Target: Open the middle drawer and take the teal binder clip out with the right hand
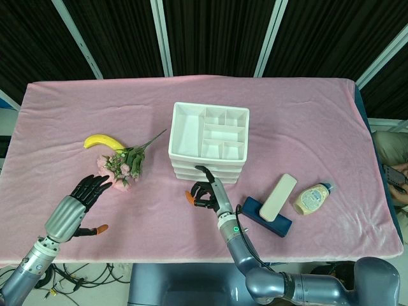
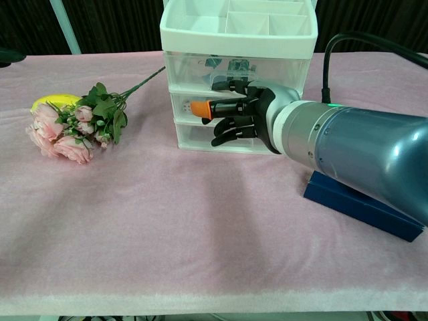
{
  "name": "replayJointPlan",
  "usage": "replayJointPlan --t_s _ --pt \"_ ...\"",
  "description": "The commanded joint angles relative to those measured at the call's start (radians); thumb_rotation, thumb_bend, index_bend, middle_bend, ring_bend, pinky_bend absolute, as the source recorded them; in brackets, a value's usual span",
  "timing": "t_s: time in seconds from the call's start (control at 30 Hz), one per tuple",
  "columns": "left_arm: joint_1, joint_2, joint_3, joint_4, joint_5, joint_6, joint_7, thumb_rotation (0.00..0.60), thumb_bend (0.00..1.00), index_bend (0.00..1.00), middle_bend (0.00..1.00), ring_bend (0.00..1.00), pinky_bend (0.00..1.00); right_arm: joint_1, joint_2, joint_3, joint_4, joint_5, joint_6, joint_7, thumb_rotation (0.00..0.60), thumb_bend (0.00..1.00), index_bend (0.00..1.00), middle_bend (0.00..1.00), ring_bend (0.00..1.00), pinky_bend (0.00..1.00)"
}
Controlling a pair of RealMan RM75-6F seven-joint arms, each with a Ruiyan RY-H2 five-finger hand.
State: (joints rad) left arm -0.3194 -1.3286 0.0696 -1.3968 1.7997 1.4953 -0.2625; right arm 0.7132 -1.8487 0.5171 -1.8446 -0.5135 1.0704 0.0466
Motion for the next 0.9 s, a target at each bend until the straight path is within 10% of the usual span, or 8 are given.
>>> replayJointPlan --t_s 0.03,0.9 --pt "0.000 0.000 0.000 0.000 -0.001 -0.001 0.004 0.600 0.00 0.00 0.00 0.00 0.00 0.001 0.002 0.004 -0.002 0.006 -0.005 0.004 0.600 0.29 0.04 0.66 0.67 0.48" --pt "-0.004 -0.001 0.005 -0.001 -0.004 -0.006 0.023 0.600 0.00 0.00 0.00 0.00 0.00 -0.010 0.037 -0.025 -0.069 0.016 -0.022 0.018 0.600 0.29 0.13 0.66 0.67 0.48"
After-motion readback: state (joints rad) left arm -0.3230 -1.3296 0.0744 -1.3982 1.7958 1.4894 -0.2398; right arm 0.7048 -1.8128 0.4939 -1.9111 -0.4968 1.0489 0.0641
